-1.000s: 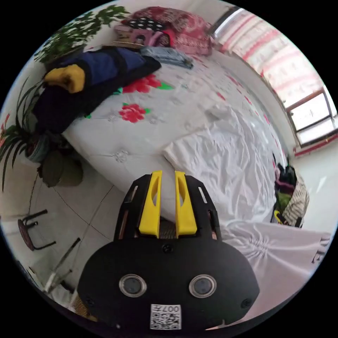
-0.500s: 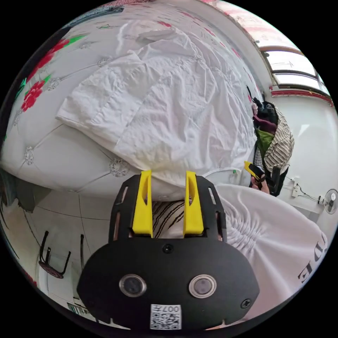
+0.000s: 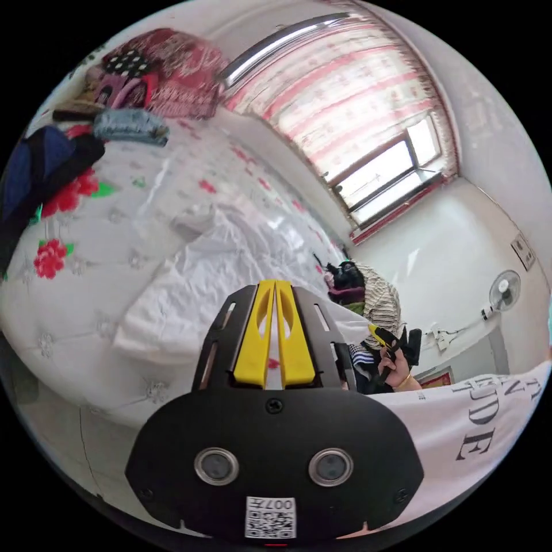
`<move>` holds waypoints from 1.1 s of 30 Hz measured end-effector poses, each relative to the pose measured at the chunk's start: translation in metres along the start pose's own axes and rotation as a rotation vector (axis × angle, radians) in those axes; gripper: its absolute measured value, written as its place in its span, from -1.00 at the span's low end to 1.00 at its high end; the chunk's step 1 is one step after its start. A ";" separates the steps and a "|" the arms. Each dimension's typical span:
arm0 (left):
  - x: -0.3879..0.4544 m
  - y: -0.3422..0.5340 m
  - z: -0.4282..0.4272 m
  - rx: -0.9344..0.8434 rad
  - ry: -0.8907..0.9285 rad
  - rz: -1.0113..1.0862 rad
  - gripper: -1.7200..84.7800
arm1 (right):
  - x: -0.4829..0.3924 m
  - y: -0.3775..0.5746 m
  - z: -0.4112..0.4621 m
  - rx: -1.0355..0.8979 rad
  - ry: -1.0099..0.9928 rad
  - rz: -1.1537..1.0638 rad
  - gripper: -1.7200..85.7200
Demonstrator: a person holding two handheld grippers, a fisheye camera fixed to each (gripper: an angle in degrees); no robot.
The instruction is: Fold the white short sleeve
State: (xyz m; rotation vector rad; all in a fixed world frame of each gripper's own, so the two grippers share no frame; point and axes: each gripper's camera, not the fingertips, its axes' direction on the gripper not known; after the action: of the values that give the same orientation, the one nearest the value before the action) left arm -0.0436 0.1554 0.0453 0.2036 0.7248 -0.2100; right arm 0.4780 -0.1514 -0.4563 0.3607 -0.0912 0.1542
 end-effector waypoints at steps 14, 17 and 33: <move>0.138 0.135 0.158 -0.750 -0.045 0.323 -0.65 | -0.094 -0.009 -0.026 0.047 0.129 -0.057 -0.97; 0.189 0.166 0.206 -0.884 -0.072 0.535 -0.64 | -0.107 -0.014 -0.030 0.043 0.169 -0.048 -0.97; 0.236 0.146 0.121 -0.554 -0.209 0.498 -0.98 | -0.196 0.005 -0.067 0.169 0.212 -0.102 -0.97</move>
State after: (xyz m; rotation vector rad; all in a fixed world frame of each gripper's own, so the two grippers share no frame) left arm 0.2426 0.2360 -0.0088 -0.1683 0.4817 0.4388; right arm 0.2882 -0.1487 -0.5394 0.5145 0.1504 0.0990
